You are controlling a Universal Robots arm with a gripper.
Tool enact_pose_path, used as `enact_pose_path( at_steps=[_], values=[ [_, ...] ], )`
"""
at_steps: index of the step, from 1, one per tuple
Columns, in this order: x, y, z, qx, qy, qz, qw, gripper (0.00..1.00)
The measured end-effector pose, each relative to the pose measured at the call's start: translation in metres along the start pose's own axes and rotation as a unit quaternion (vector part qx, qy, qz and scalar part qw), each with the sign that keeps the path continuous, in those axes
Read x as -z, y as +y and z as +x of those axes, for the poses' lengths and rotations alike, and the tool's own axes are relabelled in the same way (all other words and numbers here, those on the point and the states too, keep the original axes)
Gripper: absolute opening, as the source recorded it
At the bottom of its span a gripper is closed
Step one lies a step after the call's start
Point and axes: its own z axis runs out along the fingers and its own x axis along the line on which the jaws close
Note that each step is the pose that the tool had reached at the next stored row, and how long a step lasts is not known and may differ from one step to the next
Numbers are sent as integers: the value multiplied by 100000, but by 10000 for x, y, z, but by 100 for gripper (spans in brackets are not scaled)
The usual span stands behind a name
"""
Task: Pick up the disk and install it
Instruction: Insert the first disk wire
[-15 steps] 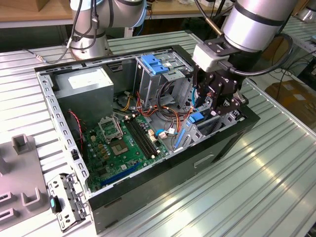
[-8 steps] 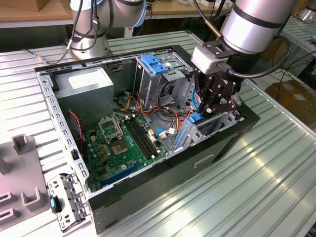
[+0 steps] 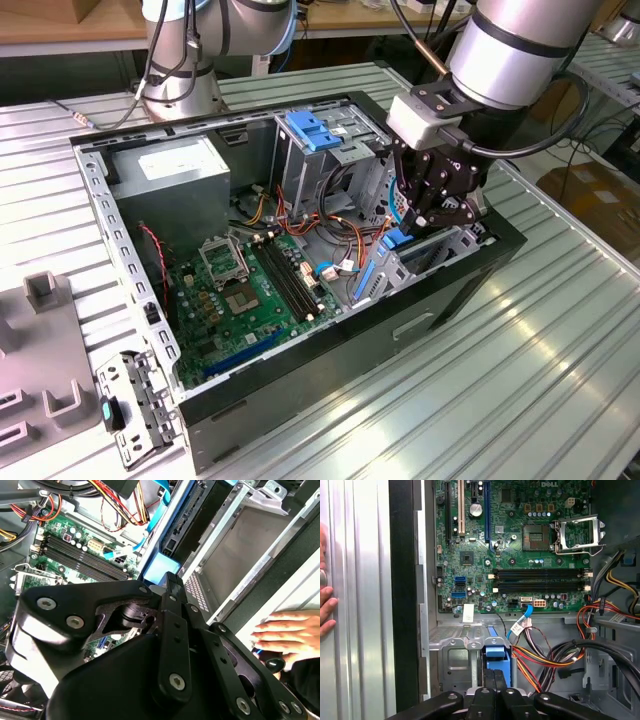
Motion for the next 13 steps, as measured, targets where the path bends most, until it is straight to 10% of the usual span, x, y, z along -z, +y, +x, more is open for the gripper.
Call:
enact_pose_path(
  at_steps=[13],
  values=[
    [0,-37,-2,-4,-2,-1,100000,11]
  ],
)
